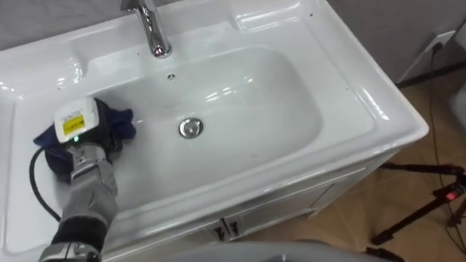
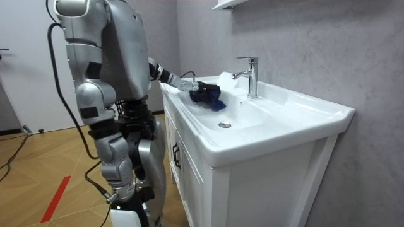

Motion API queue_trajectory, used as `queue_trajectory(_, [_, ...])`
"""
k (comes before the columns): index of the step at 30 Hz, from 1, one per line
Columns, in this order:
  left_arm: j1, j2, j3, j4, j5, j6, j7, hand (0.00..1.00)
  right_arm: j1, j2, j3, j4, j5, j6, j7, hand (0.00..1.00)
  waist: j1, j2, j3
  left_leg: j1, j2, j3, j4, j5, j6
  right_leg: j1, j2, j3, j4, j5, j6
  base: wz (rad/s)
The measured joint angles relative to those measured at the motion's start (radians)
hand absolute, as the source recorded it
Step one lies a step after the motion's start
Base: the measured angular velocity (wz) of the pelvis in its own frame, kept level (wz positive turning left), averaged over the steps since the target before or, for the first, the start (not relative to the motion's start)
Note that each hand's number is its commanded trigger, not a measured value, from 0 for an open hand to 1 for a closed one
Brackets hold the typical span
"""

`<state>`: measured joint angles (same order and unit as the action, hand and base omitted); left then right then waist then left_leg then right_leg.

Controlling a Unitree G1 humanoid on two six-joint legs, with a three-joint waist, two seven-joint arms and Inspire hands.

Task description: Wipe basin

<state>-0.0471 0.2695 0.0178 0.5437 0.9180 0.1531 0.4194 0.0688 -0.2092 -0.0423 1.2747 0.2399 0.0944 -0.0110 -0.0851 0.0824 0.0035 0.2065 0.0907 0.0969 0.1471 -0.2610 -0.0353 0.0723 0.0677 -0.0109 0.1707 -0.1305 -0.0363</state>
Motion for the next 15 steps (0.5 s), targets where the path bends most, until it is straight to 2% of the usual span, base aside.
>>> queue_trajectory(5, [-0.003, 0.026, 0.000, -0.116, -0.012, 0.000, 0.001, 1.00, -0.002, 0.001, 0.001, 0.009, -0.006, -0.026, 0.000, 0.00, -0.008, 0.016, 0.0011, -0.008, 0.000, -0.019, 0.000, 0.000, 0.000, 0.002, -0.003, -0.021, -0.005, 0.000, 0.000, 0.11])
queue_trajectory(7, [-0.003, 0.034, 0.000, -0.159, -0.014, 0.000, 0.001, 1.00, 0.001, -0.001, 0.017, 0.009, -0.001, -0.030, 0.000, 0.00, -0.008, 0.030, 0.0075, -0.007, -0.001, -0.018, 0.000, 0.000, 0.000, 0.004, -0.004, -0.022, -0.005, 0.000, 0.000, 0.00])
queue_trajectory(9, [-0.005, 0.037, 0.000, -0.182, -0.016, -0.001, 0.003, 1.00, 0.000, -0.003, 0.022, 0.008, -0.002, -0.030, 0.002, 0.00, -0.007, 0.036, 0.0096, -0.009, -0.002, -0.019, 0.001, 0.000, 0.000, 0.003, -0.005, -0.023, -0.005, 0.000, 0.000, 0.00])
queue_trajectory(15, [-0.012, 0.053, 0.000, -0.216, -0.021, -0.013, 0.017, 1.00, 0.000, -0.004, 0.033, 0.009, -0.001, -0.032, -0.001, 0.00, -0.010, 0.038, 0.0085, -0.021, -0.003, -0.018, 0.015, 0.000, 0.000, -0.003, -0.007, -0.023, -0.004, -0.001, 0.000, 0.00])
